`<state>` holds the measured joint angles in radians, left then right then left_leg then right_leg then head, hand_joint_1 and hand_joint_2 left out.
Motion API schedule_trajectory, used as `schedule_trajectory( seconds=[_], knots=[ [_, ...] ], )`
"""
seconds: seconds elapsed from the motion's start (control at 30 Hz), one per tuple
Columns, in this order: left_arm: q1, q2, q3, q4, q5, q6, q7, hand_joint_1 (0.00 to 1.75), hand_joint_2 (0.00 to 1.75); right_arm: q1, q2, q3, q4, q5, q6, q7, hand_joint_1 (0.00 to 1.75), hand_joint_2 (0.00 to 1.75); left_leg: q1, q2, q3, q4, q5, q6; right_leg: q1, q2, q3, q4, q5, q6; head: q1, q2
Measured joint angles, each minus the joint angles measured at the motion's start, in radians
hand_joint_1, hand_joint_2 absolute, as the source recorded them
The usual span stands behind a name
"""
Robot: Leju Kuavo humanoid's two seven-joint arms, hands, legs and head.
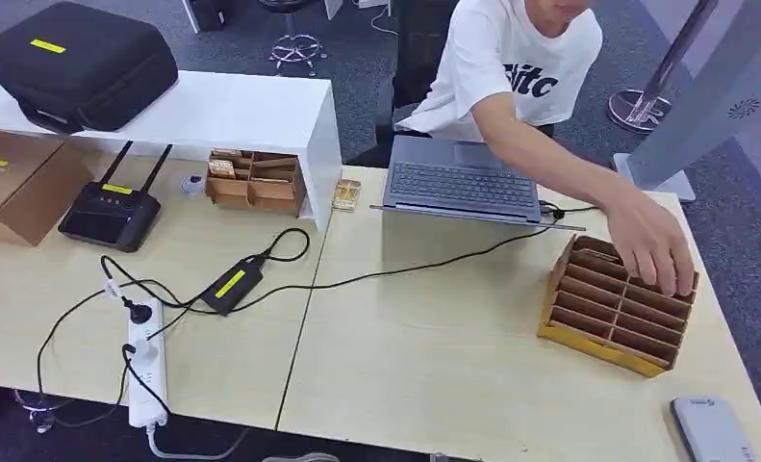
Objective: Pass the card to the sensor for recognition and then transmit it.
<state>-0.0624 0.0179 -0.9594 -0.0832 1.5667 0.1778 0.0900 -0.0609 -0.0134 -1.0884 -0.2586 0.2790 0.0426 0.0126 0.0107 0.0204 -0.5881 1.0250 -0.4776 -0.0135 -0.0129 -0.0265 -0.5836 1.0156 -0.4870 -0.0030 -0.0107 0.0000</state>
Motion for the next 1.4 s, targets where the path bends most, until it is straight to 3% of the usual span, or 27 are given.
schedule_trajectory(
  seconds=[0.07,0.17,0.23,0.3,0.4,0.53,0.57,0.7,0.83,0.93,1.0,1.07,1.13,1.23,1.4],
  knots=[
    [0.000,0.002,0.000,0.000,-0.003,-0.010,0.007,0.00,1.75,0.004,0.001,0.037,0.000,0.063,0.099,0.006,0.00,0.00,0.000,0.000,0.000,0.000,0.000,0.000,0.000,0.000,0.000,0.000,0.000,0.000,-0.001,0.000],
    [0.001,0.003,0.000,0.000,0.001,-0.007,0.007,0.00,1.75,0.006,0.012,0.045,0.000,0.016,0.024,-0.026,0.00,0.00,0.000,0.000,0.000,0.000,0.000,0.000,0.000,-0.001,0.000,0.000,0.000,0.000,-0.001,0.000],
    [0.001,0.001,0.000,0.000,0.002,0.005,0.007,0.00,1.75,0.003,0.015,0.021,-0.006,-0.048,-0.054,-0.045,0.00,0.00,0.000,0.000,0.001,0.000,0.000,0.000,0.000,0.000,0.000,0.001,0.000,0.000,-0.001,0.000],
    [0.000,-0.001,0.001,0.000,0.002,0.012,0.007,0.00,1.75,-0.002,0.015,-0.005,-0.012,-0.069,-0.089,-0.042,0.00,0.00,0.000,0.000,0.000,0.000,0.000,0.000,0.000,0.000,0.000,0.001,0.000,0.000,-0.001,0.000],
    [0.000,-0.002,0.001,0.000,0.002,0.013,0.007,0.00,1.75,-0.004,0.014,-0.012,-0.014,-0.021,-0.078,-0.012,0.00,0.00,0.000,0.000,0.000,0.000,0.000,0.000,0.000,0.000,0.000,0.001,0.000,0.000,0.000,0.000],
    [0.000,0.000,0.001,0.000,-0.005,0.000,0.008,0.00,1.75,0.003,0.015,0.023,-0.011,0.091,0.013,0.029,0.00,0.00,0.000,0.000,0.001,0.000,0.000,0.000,0.000,0.000,0.000,0.001,0.000,0.000,-0.001,0.000],
    [0.000,0.001,0.001,0.000,-0.003,0.000,0.008,0.00,1.75,0.003,0.019,0.026,-0.011,0.085,-0.005,0.021,0.00,0.00,0.000,0.000,0.001,0.000,0.000,0.000,0.000,0.000,0.000,0.001,0.000,0.000,-0.001,0.000],
    [0.000,-0.002,0.001,0.000,0.002,0.018,0.008,0.00,1.75,-0.002,0.021,0.010,-0.030,0.039,-0.187,-0.019,0.00,0.00,0.000,0.000,0.001,0.000,0.000,0.000,0.000,0.000,0.000,0.001,0.000,0.000,0.000,0.000],
    [-0.001,-0.006,0.002,0.000,0.003,0.023,0.008,0.00,1.75,-0.008,0.019,-0.003,-0.050,0.046,-0.200,-0.023,0.00,0.00,0.000,0.000,0.001,0.000,0.000,0.000,0.000,0.000,0.000,0.000,0.000,0.000,0.000,0.000],
    [-0.001,-0.008,0.006,0.000,0.003,0.023,0.008,0.00,1.75,-0.009,0.020,-0.003,-0.053,0.082,-0.149,-0.021,0.00,0.00,0.000,0.000,0.001,0.000,0.000,0.000,0.000,0.000,0.000,0.001,0.000,0.000,0.000,0.000],
    [-0.001,-0.007,0.007,0.000,0.000,0.012,0.008,0.00,1.75,-0.002,0.022,0.015,-0.047,0.141,0.007,-0.005,0.00,0.00,0.000,0.000,0.001,0.000,0.000,0.000,0.000,0.000,0.000,0.001,0.000,0.000,-0.001,0.000],
    [0.000,-0.004,0.007,0.000,-0.002,0.000,0.008,0.00,1.75,0.003,0.024,0.037,-0.036,0.181,0.114,-0.001,0.00,0.00,0.000,0.000,0.001,0.000,0.000,0.000,0.000,0.000,0.000,0.001,-0.001,-0.001,-0.001,0.000],
    [0.000,-0.003,0.007,0.000,-0.001,-0.001,0.008,0.00,1.75,0.007,0.029,0.045,-0.032,0.170,0.086,-0.013,0.00,0.00,0.000,0.000,0.001,0.000,0.000,0.000,0.000,-0.001,0.000,0.001,-0.001,-0.001,-0.001,0.000],
    [0.000,-0.005,0.011,0.000,0.002,0.013,0.007,0.00,1.75,0.006,0.034,0.013,-0.036,0.096,-0.048,-0.042,0.00,0.00,0.000,0.000,0.001,0.000,0.000,0.000,0.000,0.000,0.000,0.001,-0.001,-0.001,0.000,0.000],
    [0.000,-0.007,0.013,0.000,0.003,0.018,0.007,0.00,1.75,0.001,0.034,-0.015,-0.045,0.085,-0.071,-0.048,0.00,0.00,0.000,0.000,0.001,0.000,-0.001,0.000,0.000,0.000,0.000,0.000,-0.001,0.000,-0.001,0.000]
  ],
)
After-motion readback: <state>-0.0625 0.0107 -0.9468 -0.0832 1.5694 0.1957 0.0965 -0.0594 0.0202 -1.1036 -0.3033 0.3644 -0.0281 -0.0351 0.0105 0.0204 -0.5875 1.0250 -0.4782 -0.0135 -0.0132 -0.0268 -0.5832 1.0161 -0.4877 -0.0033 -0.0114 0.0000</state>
